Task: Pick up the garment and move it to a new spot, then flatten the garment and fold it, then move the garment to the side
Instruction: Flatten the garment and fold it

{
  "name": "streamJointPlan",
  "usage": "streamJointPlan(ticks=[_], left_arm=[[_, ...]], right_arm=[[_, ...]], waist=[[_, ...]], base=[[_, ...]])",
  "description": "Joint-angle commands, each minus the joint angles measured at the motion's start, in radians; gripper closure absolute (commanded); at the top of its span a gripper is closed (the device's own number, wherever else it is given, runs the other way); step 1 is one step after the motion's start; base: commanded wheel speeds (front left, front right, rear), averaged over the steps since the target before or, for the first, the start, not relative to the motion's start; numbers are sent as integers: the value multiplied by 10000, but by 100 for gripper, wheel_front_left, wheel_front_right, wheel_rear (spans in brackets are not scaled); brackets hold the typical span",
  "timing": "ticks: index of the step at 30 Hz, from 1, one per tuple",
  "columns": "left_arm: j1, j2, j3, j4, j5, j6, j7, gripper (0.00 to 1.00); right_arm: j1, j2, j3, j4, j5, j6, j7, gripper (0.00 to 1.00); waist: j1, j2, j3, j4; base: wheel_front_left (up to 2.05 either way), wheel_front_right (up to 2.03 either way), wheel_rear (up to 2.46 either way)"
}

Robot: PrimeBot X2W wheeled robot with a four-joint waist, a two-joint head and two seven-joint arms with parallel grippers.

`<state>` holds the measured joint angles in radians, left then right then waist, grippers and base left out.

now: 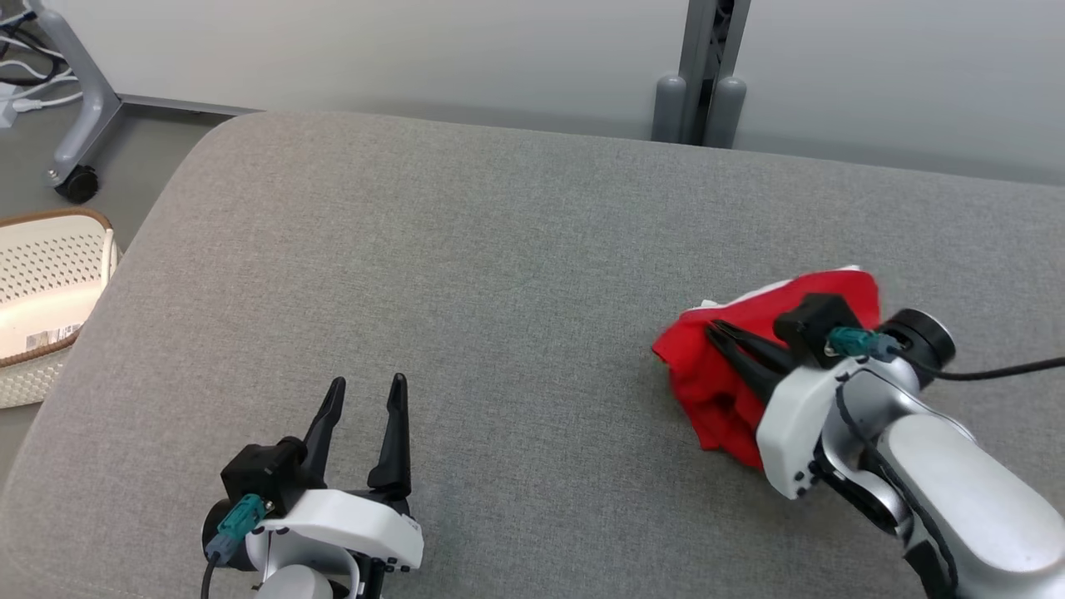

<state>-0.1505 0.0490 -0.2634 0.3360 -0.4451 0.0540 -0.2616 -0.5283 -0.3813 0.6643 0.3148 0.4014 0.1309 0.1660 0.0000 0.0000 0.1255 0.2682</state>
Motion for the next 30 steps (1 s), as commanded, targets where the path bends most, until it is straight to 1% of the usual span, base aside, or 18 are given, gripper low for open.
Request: streamJointPlan(ticks=[1,5,8,9,10,13,16,20,23,24,26,28,29,30], left_arm=[[-17,39,13,-6,22,58,-31,0],[133,35,-57,25,4,71,-31,0],[219,38,-209,58,-48,94,-31,0],[219,38,-209,58,-48,94,-31,0],[226,38,-251,60,-65,99,-31,0],[338,38,-338,63,-71,113,-31,0],[412,35,-298,22,-16,150,-31,0],[473,33,-176,-44,66,157,-31,0],[516,38,-69,-58,147,130,-31,0],[494,35,-53,-56,158,102,-31,0],[372,31,-57,-48,217,45,-31,0],[225,39,-32,-43,255,19,-31,0],[148,41,-13,-43,262,7,-31,0],[98,39,-1,-38,283,-1,-32,0]], right_arm=[[-339,152,138,-73,229,-1,-159,100],[-1337,656,658,-259,849,-1,-545,100],[-2145,1218,619,-251,1605,-1,-1125,100],[-2145,1218,619,-251,1605,-1,-1125,100],[-2374,1410,485,-209,1898,-1,-1377,100],[-2795,1757,-176,111,2595,-1,-2111,100],[-2752,1859,-1144,574,3193,-1,-2759,100],[-1807,1859,-2892,2001,4391,0,-2645,100],[-1036,1716,-3800,3091,5036,8,-2549,100],[-769,1614,-4001,3465,5139,8,-2573,100],[-370,1350,-4197,4229,4985,8,-2699,100],[-215,1287,-4391,4928,4917,9,-2914,100],[-169,1259,-4510,5256,4862,9,-3041,23],[-164,1252,-4569,5531,4803,9,-3152,0]], waist=[[0,0,-96,6],[0,0,-292,31],[0,0,-430,86],[0,0,-430,86],[0,0,-471,110],[0,0,-578,186],[0,0,-619,230],[0,0,-576,194],[0,0,-433,69],[0,0,-371,14],[0,0,-232,-100],[0,0,-90,-241],[0,0,-29,-316],[0,0,22,-395]], base=[[0,0,0],[0,0,0],[0,0,0],[0,0,0],[0,0,0],[0,0,0],[0,0,0],[0,0,0],[0,0,0],[0,0,0],[0,0,0],[0,0,0],[0,0,0],[0,0,0]])
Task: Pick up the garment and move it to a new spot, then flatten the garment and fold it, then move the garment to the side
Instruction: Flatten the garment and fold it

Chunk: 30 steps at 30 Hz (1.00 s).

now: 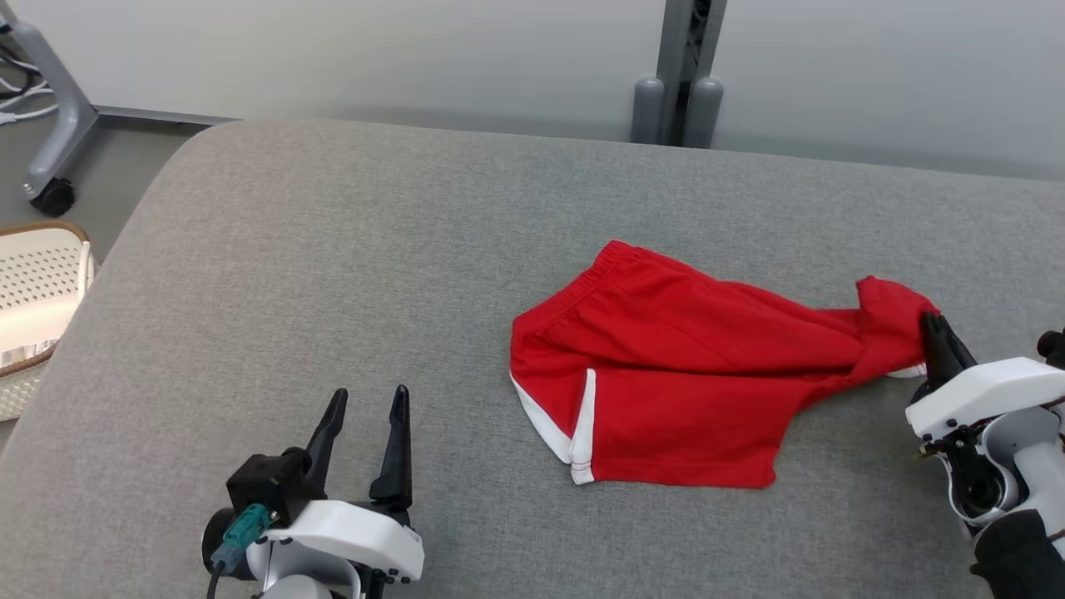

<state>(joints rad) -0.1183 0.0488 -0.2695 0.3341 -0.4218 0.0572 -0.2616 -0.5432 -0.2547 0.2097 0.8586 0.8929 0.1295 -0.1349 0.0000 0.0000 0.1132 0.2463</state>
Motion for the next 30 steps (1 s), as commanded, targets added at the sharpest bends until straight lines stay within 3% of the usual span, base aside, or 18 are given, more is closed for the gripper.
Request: streamJointPlan(ticks=[1,7,12,16,22,30], left_arm=[[-256,35,73,-14,78,-34,-32,0],[-421,38,219,37,191,-97,-32,0],[-483,39,350,-12,217,-130,-32,0],[-426,41,551,-352,266,-122,-32,0],[-154,42,798,-625,268,-52,-32,0],[177,39,837,-811,179,71,-32,0]], right_arm=[[-50,-12,-71,281,-156,23,-247,0],[-317,-52,-204,636,-477,23,-778,0],[-334,-161,62,-78,-1117,23,-1137,0],[158,-251,159,-1836,-1590,23,-1307,0],[1653,-132,-222,-5073,-3573,21,-1300,0],[3813,669,-584,-6978,-5455,21,-1300,0]], waist=[[0,0,187,-263],[0,0,248,-850],[0,0,4,-1317],[0,0,-247,-1652],[0,0,-505,-1998],[0,0,-688,-2000]], base=[[0,0,0],[0,0,0],[0,0,0],[0,0,0],[0,0,0],[0,0,0]])
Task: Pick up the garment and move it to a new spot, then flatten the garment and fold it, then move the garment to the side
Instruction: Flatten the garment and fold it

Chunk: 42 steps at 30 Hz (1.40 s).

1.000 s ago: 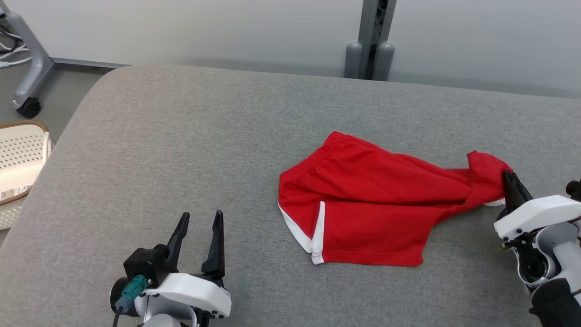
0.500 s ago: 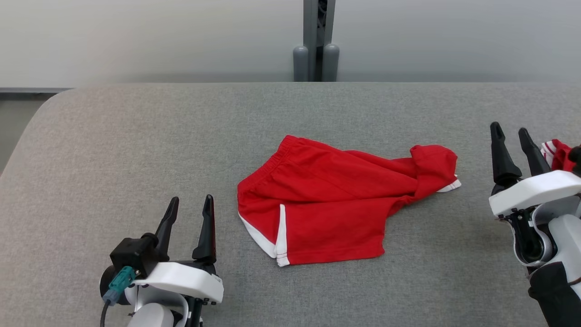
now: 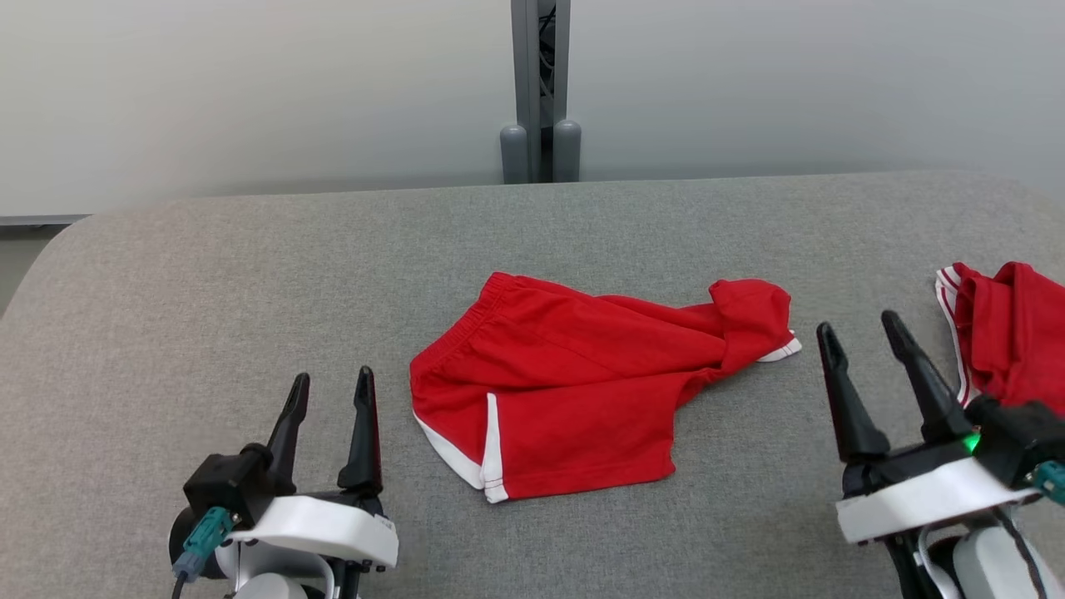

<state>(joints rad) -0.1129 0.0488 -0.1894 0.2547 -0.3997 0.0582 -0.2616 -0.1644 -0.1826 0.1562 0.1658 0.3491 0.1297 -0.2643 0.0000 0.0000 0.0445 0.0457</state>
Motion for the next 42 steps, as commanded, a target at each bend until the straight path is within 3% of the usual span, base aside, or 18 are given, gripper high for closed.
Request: streamJointPlan(ticks=[1,7,11,17,22,33,42], left_arm=[[136,39,32,-31,-54,58,-32,0],[186,41,19,-57,-33,74,-32,0],[19,41,-45,-68,-70,58,-32,0],[-67,41,-179,50,-126,152,-32,0],[-182,36,-234,36,-284,218,-32,0],[-81,38,-392,-30,-545,277,-32,0],[-171,38,-414,-108,-585,329,-32,0]], right_arm=[[186,25,-21,-124,-169,19,-6,0],[263,191,626,-268,-648,19,51,0],[-98,-12,2158,-336,-1068,19,434,0],[-914,-1,4728,603,-1399,12,1522,0],[-1489,1,5823,1898,-1264,10,2467,0],[-2027,330,5579,3625,-1813,10,2493,0],[-2199,724,5130,4535,-2201,10,2316,0]], waist=[[0,0,-5,15],[0,0,15,158],[0,0,120,476],[0,0,294,1152],[0,0,413,1815],[0,0,646,2698],[0,0,789,2912]], base=[[0,0,0],[0,0,0],[0,0,0],[0,0,0],[0,0,0],[0,0,0],[0,0,0]])
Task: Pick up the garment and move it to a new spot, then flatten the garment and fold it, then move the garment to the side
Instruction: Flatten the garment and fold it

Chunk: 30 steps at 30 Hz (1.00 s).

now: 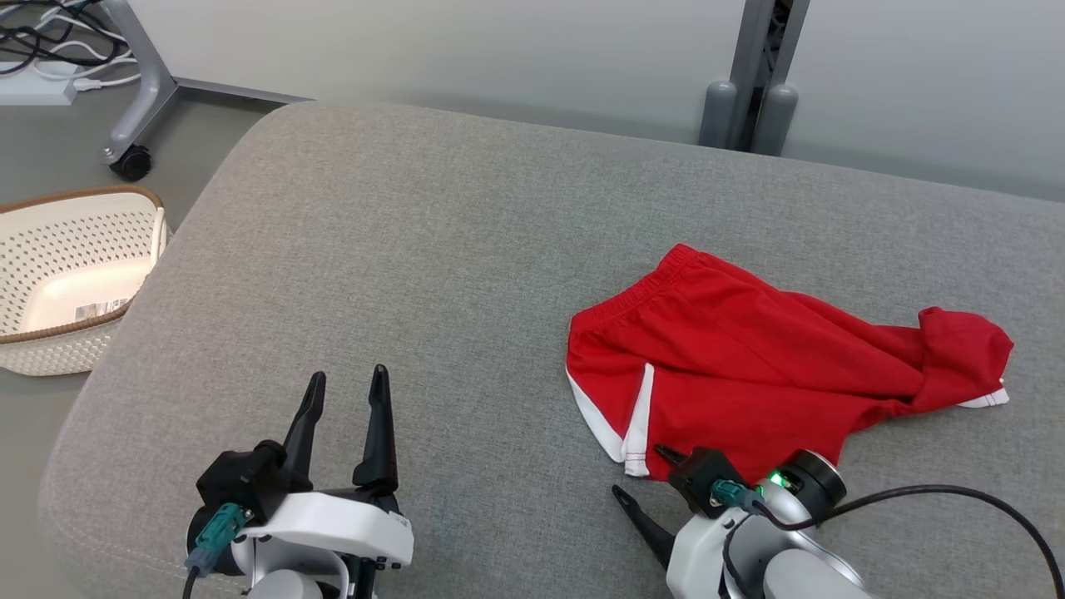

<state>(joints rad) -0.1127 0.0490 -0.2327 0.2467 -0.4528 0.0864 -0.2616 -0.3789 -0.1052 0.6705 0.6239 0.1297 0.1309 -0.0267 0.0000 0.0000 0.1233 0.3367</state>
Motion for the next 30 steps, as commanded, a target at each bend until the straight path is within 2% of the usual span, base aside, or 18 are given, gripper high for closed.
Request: streamJointPlan(ticks=[1,10,11,12,13,21,25,30], left_arm=[[-185,36,2,-34,-75,59,-32,0],[-255,36,-126,-68,-150,106,-32,0],[-247,37,-139,-62,-151,111,-32,0],[-240,36,-150,-54,-142,118,-32,0],[-249,36,-149,-41,-140,118,-32,0],[-152,36,8,66,28,72,-32,0],[-12,36,128,77,125,14,-32,0],[107,36,234,104,225,-64,-32,0]], right_arm=[[-50,-21,-44,29,-32,-1,-61,0],[-253,215,-490,712,-172,-1,-331,0],[-257,240,-546,795,-192,-1,-372,27],[-275,270,-596,874,-190,-1,-383,71],[-295,297,-617,946,-205,-1,-422,100],[-266,392,-762,1188,-175,-1,-724,100],[-97,361,-914,889,-36,-1,-774,100],[251,-52,-744,166,223,0,-489,100]], waist=[[0,0,23,18],[0,0,225,83],[0,0,243,85],[0,0,257,81],[0,0,265,76],[0,0,96,-214],[0,0,-154,-587],[0,0,-499,-1182]], base=[[0,0,0],[0,0,0],[0,0,0],[0,0,0],[0,0,0],[0,0,0],[0,0,0],[0,0,0]])
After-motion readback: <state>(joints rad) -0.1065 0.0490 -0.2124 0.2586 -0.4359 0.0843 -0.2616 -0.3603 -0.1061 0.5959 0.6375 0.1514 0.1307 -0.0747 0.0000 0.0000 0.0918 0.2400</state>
